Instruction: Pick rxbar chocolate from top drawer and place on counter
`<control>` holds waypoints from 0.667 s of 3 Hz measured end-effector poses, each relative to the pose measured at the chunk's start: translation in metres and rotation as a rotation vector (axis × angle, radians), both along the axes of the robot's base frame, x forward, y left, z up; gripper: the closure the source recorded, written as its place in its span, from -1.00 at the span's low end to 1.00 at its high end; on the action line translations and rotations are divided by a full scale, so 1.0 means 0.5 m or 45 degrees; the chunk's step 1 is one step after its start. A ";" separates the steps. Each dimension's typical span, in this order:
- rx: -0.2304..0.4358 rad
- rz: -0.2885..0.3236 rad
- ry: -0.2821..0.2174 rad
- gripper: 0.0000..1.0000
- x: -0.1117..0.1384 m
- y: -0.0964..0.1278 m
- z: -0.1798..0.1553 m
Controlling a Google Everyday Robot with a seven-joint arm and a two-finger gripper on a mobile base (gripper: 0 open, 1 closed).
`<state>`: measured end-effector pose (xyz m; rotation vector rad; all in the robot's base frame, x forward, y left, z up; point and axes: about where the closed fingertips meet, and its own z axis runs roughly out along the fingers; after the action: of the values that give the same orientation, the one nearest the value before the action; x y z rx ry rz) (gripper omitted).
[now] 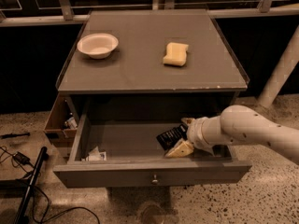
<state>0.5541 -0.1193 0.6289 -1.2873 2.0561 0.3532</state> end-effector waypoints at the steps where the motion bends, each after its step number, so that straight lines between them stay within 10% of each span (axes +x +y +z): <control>1: -0.018 -0.040 0.027 -0.84 0.013 -0.003 -0.029; 2: -0.041 -0.115 0.081 -0.91 0.038 -0.022 -0.064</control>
Offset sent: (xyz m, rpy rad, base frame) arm 0.0279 -0.0206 -0.0430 -0.0431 0.0899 -0.1396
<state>0.5733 -0.1304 0.5970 -1.2120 2.1734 0.3251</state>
